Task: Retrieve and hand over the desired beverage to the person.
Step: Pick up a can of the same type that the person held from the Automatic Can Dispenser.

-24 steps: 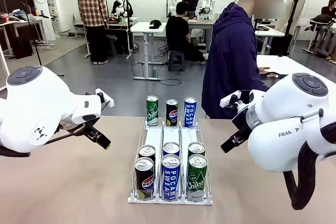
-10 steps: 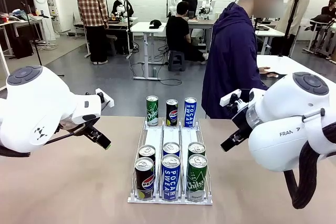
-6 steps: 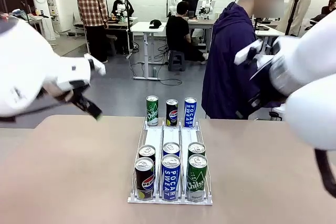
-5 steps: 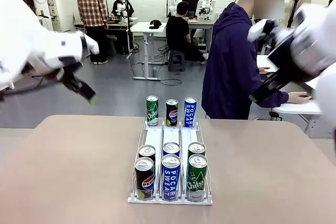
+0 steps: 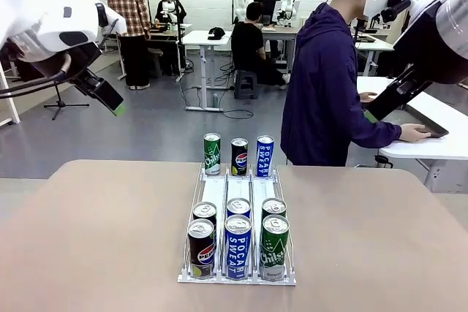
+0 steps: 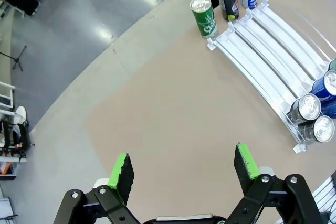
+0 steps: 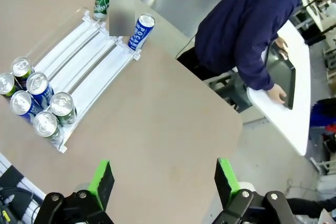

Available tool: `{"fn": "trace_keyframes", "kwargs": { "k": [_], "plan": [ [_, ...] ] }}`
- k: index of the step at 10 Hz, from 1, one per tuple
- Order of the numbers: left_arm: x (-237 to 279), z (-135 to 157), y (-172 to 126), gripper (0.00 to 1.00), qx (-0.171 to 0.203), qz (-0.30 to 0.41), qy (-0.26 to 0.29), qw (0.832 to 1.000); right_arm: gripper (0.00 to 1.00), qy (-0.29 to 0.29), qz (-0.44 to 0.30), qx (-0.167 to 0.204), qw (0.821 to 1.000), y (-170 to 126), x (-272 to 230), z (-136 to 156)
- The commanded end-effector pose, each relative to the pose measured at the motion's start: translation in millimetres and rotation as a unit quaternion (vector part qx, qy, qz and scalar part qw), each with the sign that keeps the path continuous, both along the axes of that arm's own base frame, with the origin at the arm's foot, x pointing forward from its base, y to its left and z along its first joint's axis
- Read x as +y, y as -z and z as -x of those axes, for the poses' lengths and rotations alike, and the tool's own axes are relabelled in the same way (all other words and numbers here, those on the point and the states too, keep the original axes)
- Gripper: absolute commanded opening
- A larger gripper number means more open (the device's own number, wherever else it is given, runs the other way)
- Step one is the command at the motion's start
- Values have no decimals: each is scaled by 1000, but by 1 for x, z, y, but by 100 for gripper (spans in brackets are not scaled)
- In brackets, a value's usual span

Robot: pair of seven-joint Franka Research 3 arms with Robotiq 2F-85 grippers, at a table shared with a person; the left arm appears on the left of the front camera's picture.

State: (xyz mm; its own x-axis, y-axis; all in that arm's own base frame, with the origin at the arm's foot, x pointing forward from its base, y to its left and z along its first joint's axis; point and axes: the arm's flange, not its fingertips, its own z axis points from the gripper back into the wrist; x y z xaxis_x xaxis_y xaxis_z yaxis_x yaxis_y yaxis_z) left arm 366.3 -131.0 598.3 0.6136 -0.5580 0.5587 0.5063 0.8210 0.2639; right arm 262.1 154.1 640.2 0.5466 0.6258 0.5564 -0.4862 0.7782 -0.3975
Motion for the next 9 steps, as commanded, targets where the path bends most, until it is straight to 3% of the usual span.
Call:
{"fn": "trace_keyframes", "kwargs": {
  "k": [1, 2, 3, 5, 7, 9],
  "plan": [
    [0, 4, -10, 100, -9, 1, 1, 1000, 100, 2, 0, 1, 1000, -1, -1, 0],
    [38, 3, -13, 100, 68, 91, 63, 991, 100, -35, -72, 46, 996, -2, -37, -8],
    [82, -6, -23, 100, 112, 182, 99, 972, 100, -57, -147, 89, 983, -5, -82, -21],
    [153, -19, -24, 100, 172, 277, 122, 938, 100, -27, -268, 128, 955, 10, -164, -43],
    [213, -27, -25, 100, 202, 324, 90, 920, 100, 13, -342, 133, 930, 23, -225, -50],
    [241, -19, -18, 100, 202, 350, 57, 913, 100, 26, -384, 131, 914, 27, -269, -41]
  ]
}}
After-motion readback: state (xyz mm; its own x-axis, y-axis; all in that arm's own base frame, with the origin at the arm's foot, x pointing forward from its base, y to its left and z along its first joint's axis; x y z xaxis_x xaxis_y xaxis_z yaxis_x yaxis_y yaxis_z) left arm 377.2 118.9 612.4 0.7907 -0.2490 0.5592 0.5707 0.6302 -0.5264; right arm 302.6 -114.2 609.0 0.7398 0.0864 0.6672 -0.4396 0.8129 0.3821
